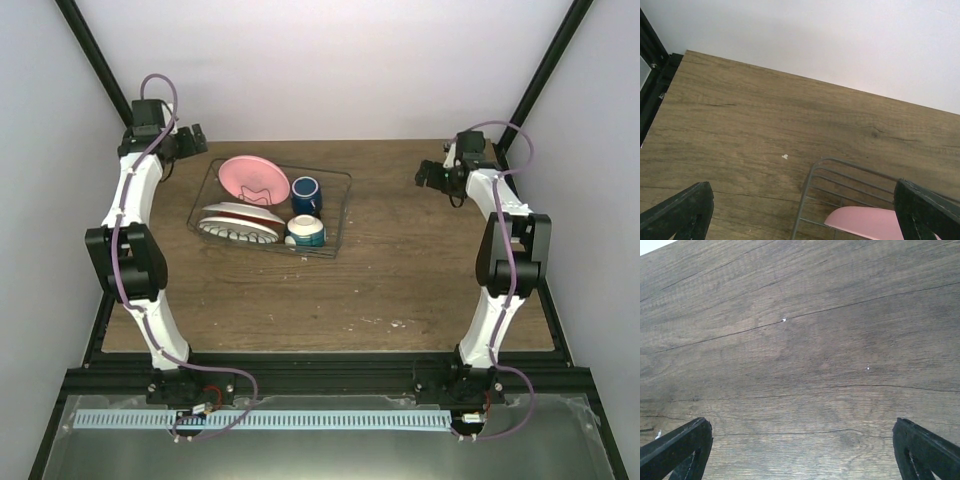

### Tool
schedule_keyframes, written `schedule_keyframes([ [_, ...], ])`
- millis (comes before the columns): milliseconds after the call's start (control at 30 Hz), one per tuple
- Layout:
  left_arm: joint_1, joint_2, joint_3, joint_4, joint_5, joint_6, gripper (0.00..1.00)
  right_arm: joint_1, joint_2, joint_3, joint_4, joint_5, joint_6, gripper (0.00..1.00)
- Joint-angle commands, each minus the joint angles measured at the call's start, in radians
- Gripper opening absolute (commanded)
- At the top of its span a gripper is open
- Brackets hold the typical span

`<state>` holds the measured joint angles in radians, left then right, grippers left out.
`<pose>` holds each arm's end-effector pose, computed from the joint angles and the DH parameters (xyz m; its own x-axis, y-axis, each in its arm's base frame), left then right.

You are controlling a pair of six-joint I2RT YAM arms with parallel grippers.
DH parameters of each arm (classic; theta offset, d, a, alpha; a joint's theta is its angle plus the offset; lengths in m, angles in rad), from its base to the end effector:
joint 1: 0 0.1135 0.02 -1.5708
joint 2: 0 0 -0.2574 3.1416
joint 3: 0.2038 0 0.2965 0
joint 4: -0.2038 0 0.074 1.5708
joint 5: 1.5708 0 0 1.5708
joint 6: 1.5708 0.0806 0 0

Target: Load the mixed dishes into the dish rack

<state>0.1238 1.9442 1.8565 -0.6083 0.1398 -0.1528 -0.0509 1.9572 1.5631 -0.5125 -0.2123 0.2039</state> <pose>0.5238 0.0539 0.2889 -0.6264 -0.2298 -0.7449 -0.1128 0.9722 -0.2051 0.5025 -0.0086 0.1755 -0.7863 0.2383 -0.5701 0.0809 0.9544 0.2873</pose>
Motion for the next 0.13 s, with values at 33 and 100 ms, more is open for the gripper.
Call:
schedule_keyframes([
  [33,0.000,-0.029,-0.005,0.042,-0.024,0.034,1.00,-0.001,0.013,0.059,-0.004,0.016,0.013,1.00],
  [100,0.000,-0.031,-0.005,0.049,-0.018,0.035,1.00,-0.001,0.014,0.061,-0.006,0.016,0.013,1.00],
])
